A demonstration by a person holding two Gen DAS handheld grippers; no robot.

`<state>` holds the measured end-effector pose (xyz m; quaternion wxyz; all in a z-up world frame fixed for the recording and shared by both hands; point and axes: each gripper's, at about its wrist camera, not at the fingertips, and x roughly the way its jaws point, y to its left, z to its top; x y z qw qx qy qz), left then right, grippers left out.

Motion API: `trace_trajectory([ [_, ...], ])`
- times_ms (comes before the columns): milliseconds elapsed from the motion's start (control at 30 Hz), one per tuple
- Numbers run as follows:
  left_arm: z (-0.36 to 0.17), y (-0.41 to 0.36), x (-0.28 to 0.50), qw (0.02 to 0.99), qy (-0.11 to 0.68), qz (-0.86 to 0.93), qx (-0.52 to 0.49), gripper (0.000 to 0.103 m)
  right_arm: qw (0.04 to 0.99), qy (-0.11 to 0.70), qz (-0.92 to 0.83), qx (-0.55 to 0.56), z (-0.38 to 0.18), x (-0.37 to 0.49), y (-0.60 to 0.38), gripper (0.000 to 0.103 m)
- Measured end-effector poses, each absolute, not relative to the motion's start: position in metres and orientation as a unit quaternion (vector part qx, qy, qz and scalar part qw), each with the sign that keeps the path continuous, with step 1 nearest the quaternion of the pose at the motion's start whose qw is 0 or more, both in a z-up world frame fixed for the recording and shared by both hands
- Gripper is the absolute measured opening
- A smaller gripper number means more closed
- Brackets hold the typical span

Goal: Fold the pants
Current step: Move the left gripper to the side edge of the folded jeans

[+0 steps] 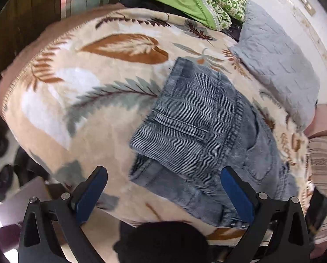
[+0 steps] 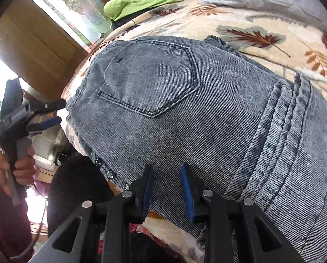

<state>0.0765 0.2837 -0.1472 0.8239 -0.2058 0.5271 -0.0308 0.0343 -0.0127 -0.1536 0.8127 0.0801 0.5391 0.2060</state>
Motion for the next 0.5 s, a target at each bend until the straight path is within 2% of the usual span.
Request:
trace_trajectory([
  [200,-0.165,0.274,0.082,0.81,0.533,-0.046,-0.239,0.103,0.816,0.533,0.209,0.078,-0.155,0.036,-0.008,0.03],
  [267,-0.172,0.279,0.087,0.8,0.533,-0.046,-0.272,0.093,0.817,0.533,0.208,0.074,-0.154,0.035,-0.009,0.03],
  [300,-0.175,0.281,0.089,0.795,0.534,-0.046,-0.284,0.084,0.817,0.533,0.208,0.072,-0.153,0.034,-0.012,0.03],
  [367,-0.176,0.284,0.093,0.797,0.527,-0.042,-0.293,0.077,0.817,0.533,0.208,0.07,-0.153,0.036,-0.008,0.03],
  [433,-0.174,0.286,0.099,0.8,0.52,-0.041,-0.298,0.039,0.816,0.535,0.207,0.072,-0.155,0.038,-0.004,0.03],
  [500,-0.177,0.288,0.104,0.789,0.522,-0.054,-0.32,0.033,0.814,0.537,0.207,0.074,-0.155,0.039,-0.004,0.03],
])
